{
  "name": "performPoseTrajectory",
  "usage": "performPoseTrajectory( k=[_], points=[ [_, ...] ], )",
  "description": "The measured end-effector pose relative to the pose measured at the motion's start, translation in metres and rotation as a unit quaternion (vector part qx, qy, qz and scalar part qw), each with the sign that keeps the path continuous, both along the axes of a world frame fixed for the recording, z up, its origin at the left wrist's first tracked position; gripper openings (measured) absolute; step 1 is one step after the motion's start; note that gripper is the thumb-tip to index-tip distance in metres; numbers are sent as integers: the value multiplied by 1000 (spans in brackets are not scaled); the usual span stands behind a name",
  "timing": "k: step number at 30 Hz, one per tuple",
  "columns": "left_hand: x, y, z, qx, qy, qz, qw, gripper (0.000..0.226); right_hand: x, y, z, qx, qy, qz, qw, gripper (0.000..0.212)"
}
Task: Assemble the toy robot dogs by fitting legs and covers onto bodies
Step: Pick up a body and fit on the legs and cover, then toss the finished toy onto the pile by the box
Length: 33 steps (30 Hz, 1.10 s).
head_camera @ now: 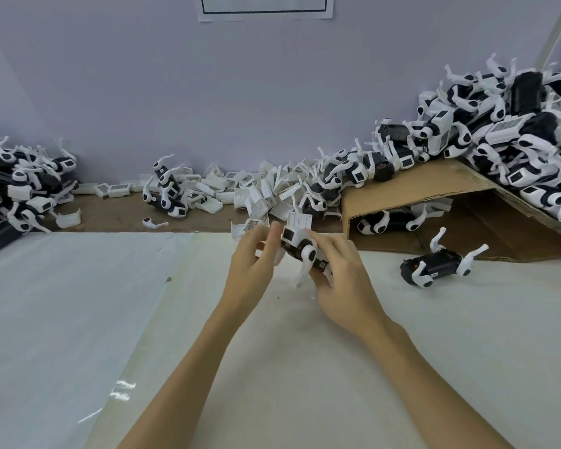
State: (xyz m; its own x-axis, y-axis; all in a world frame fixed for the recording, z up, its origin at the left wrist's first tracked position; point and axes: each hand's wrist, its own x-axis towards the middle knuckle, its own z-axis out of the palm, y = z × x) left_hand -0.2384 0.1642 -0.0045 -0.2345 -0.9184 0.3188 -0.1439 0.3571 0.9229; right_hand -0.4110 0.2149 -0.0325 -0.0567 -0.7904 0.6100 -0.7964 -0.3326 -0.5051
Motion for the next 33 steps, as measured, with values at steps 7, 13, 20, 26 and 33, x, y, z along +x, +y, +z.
performPoseTrajectory(
  k=[7,13,20,26,33],
  points=[
    [5,-4,3,67,13,-2,998,77,-2,-1,5,106,-138,50,983,72],
    [19,-19,-6,123,30,-14,992,64,-4,7,21,277,-392,145,865,49],
    [24,-36,-13,173,163,-8,971,90,-51,-3,86,231,-543,176,788,59],
    [22,-36,-13,139,152,-20,978,86,-126,-20,180,-31,-724,212,655,84],
    [14,-30,-22,109,63,30,992,69,-22,-24,54,269,-651,219,675,46]
  ],
)
